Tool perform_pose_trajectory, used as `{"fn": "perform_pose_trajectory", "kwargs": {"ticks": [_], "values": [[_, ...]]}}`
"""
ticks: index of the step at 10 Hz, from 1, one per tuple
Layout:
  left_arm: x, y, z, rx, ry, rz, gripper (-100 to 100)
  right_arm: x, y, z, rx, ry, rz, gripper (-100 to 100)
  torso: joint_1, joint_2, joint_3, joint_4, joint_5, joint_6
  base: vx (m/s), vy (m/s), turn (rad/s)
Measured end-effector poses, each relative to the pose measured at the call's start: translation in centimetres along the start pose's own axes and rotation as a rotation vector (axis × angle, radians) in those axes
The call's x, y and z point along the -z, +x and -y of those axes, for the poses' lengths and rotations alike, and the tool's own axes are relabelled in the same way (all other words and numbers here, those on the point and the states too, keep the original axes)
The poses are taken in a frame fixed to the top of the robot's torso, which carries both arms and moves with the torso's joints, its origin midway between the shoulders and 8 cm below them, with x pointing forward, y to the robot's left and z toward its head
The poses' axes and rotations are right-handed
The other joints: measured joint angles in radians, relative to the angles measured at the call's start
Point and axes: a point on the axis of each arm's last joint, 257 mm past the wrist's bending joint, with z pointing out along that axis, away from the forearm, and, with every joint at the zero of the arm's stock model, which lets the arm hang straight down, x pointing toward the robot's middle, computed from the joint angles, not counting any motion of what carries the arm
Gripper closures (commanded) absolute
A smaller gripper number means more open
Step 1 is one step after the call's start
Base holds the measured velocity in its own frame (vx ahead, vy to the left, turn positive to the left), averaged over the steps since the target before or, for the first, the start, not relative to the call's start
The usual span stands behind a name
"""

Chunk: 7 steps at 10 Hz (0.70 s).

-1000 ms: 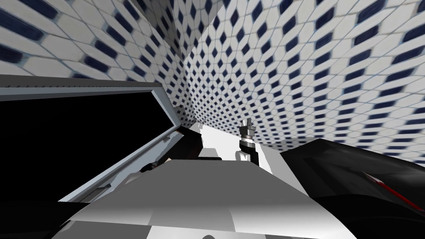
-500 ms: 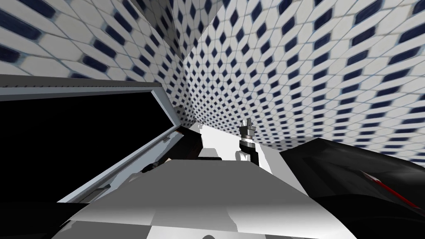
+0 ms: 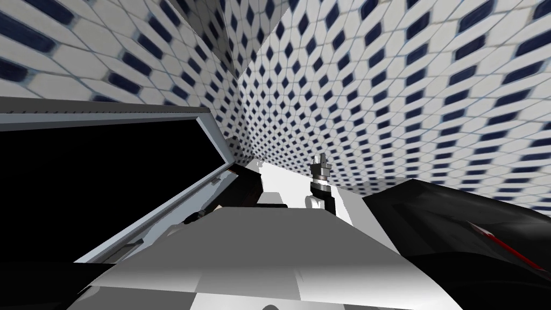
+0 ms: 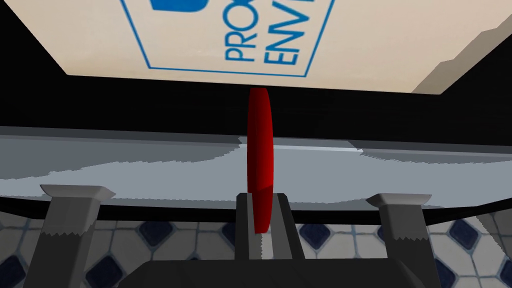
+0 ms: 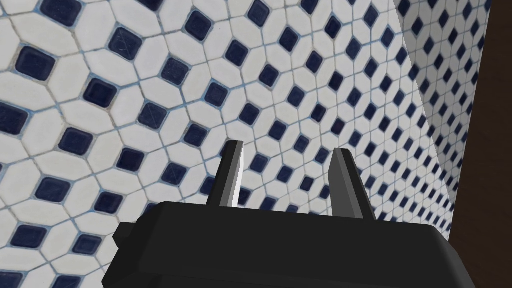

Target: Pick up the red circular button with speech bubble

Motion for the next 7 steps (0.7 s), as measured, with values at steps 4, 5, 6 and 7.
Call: {"fn": "perform_pose_trajectory", "kwargs": {"ticks": [4,5,6,7], "values": [[0.8,-0.5,0.2,-0.001,0.001,0.001,100,0.0,0.0,0.0,0.0,0.0,0.0,0,-0.001,0.0,0.0,0.0,-0.001,0.0,0.004,-0.003,0.013],[1.0,-0.7,0.2,-0.002,0.001,0.001,100,0.0,0.0,0.0,0.0,0.0,0.0,0,-0.001,0.0,0.0,0.0,-0.001,-0.001,0.0,-0.006,0.01],[1.3,-0.9,0.3,-0.002,0.002,0.001,100,0.0,0.0,0.0,0.0,0.0,0.0,0,-0.001,0.0,0.0,0.0,-0.001,-0.001,0.0,0.0,0.0],[1.3,-0.9,0.3,-0.003,0.001,0.001,0,0.0,0.0,0.0,0.0,0.0,0.0,0,-0.001,0.0,0.0,0.0,0.0,-0.001,0.0,0.0,0.0]]}}
